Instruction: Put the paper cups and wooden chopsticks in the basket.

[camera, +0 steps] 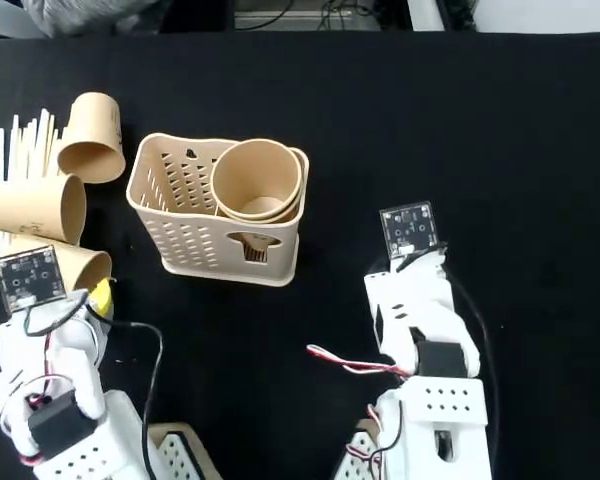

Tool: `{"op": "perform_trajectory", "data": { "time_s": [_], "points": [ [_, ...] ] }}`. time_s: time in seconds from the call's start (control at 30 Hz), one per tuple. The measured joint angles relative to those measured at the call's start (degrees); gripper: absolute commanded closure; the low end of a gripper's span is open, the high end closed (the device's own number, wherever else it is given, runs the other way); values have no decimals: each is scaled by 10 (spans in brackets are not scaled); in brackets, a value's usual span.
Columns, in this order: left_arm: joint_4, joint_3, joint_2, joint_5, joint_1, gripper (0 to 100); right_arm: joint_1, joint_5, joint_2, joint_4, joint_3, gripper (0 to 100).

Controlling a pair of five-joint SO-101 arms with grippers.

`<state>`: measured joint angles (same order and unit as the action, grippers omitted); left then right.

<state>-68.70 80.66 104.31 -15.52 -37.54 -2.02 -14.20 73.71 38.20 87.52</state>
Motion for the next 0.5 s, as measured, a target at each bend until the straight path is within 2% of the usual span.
{"op": "perform_trajectory", "data": {
  "time_s": [0.3,0.5],
  "points": [
    [153,149,0,11,2,669,0,0,0,0,0,956],
    [179,153,-1,35,-8,895,0,0,0,0,0,956]
  ]
}}
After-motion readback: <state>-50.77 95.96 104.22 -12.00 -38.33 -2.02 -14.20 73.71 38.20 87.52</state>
